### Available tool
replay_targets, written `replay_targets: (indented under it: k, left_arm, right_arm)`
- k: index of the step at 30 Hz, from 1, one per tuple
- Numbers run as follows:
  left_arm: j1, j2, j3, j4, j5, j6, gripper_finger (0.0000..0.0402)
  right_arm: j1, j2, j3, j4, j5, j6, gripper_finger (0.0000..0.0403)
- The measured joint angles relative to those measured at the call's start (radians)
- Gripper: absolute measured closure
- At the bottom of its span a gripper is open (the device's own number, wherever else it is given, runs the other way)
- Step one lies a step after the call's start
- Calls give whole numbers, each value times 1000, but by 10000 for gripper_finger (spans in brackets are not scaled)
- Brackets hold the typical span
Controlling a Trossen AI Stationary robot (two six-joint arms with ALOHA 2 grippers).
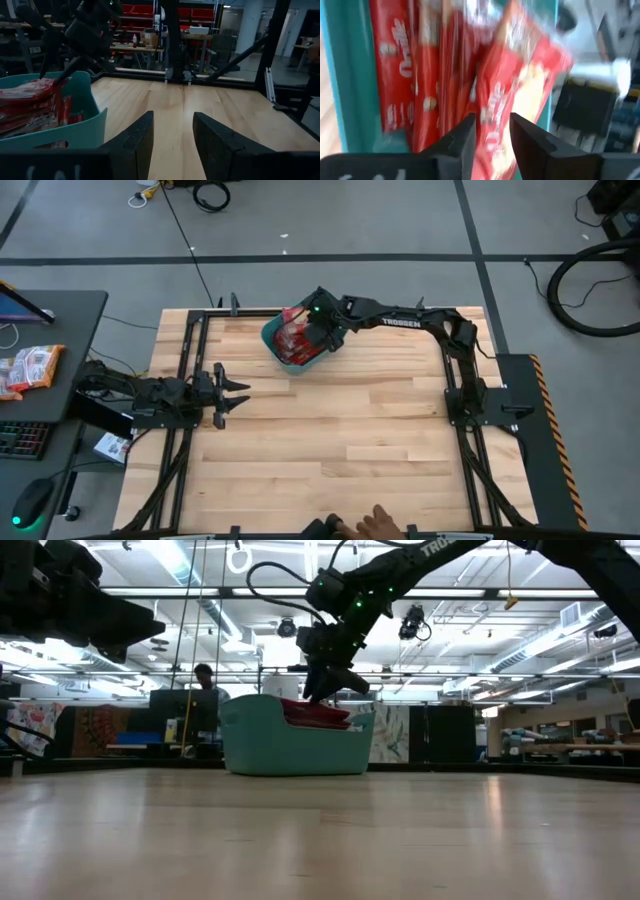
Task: Sort popcorn bags into baskets
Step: Put the popcorn bag into the green bin, then return To Home Position
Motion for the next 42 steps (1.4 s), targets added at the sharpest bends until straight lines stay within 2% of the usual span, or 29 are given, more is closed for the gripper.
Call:
replay_targets:
  k: [7,13,23,31,34,39,42]
  left_arm:
    - [0,0,0,-7,0,1,260]
    - [0,0,0,-7,0,6,260]
    - [0,0,-1,-8,0,9,260]
    - [0,0,-1,-3,0,41,260]
    - [0,0,-1,3,0,37,260]
    - [0,0,-1,29,-34,35,260]
    - [0,0,-1,29,-69,34,260]
  right_arm:
    - [23,0,0,-88,90,160,246]
    - [0,0,-1,-115,196,191,230]
    - [-63,-3,-2,-79,186,201,229]
    - [34,-56,-3,-130,258,364,229]
    - [58,-93,-3,-149,215,498,229]
    - [59,-158,-42,-169,-79,767,233]
    - [80,-212,-176,-47,-78,825,242]
